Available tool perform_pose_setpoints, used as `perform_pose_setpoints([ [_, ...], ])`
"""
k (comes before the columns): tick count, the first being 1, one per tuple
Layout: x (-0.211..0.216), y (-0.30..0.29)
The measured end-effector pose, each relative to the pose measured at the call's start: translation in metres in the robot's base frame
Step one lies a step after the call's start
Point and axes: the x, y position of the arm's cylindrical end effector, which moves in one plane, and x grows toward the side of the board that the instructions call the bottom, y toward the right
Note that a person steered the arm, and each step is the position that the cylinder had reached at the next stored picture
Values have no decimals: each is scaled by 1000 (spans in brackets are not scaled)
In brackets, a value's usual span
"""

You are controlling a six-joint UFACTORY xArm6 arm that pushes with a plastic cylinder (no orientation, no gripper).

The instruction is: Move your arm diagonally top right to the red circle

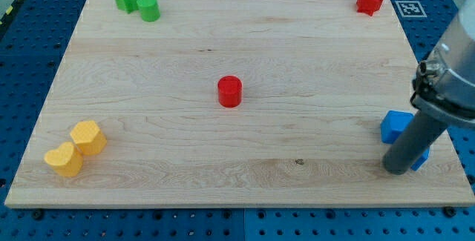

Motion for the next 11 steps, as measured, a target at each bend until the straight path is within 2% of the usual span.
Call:
perform_pose_setpoints([
  [1, -6, -52],
  [2, -53, -72],
  [3, -100, -64],
  [4, -120, -26],
  [5, -120, 13],
  [6, -120, 21],
  [8, -131, 2],
  [9, -171, -35],
  [10, -213, -110],
  [11, -238, -207],
])
